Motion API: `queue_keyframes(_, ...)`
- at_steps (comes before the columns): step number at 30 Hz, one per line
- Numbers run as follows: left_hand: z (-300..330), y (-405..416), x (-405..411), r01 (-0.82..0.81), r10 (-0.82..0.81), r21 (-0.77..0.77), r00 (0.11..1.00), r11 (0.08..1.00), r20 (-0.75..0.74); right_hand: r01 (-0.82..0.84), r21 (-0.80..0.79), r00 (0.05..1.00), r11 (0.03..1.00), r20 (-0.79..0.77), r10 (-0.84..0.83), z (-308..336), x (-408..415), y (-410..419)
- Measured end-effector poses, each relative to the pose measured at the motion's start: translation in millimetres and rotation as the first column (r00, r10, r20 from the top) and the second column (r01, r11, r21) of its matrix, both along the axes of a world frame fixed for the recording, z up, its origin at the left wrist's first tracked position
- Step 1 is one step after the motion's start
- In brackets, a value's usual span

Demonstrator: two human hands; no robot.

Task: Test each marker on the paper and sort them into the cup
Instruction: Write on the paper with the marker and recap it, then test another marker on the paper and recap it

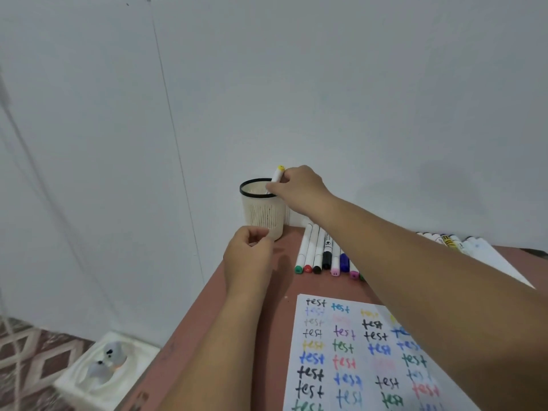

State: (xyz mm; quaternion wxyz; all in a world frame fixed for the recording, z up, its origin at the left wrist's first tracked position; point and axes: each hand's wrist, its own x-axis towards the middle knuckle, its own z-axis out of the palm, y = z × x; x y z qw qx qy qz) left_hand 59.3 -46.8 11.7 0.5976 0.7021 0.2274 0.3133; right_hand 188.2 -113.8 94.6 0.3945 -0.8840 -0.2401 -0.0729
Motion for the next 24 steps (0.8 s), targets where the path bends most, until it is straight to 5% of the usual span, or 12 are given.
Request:
queue_keyframes(3,-1,-1,1,0.003,-0.002,0.030,1.000,1.000,-0.028,-0.046,0.028,0.999,0.999,-0.013,0.046,-5,-2,-4)
queue_keyframes(6,-1,-2,0,0.016,-0.013,0.052,0.999,0.999,-0.050,-0.084,0.234,0.988,0.969,-0.107,0.111,-6,-8,-17)
queue_keyframes(9,-2,-3,-2,0.020,-0.016,0.071,0.999,0.997,-0.052,0.058,0.315,0.992,0.947,-0.126,-0.019,-7,-5,-33)
queue_keyframes(12,-1,-6,-4,0.022,-0.016,0.090,0.998,0.996,-0.064,0.153,-0.100,0.975,0.983,-0.146,-0.167,-17,-1,-43)
queue_keyframes(15,-1,-6,-4,0.026,-0.019,0.104,0.998,0.994,-0.068,0.107,-0.447,0.967,0.888,-0.160,-0.197,-33,-3,-42)
queue_keyframes(24,-5,-2,4,0.014,-0.010,0.094,0.999,0.995,-0.033,0.183,-0.598,0.981,0.780,0.054,-0.188,-47,-14,-17)
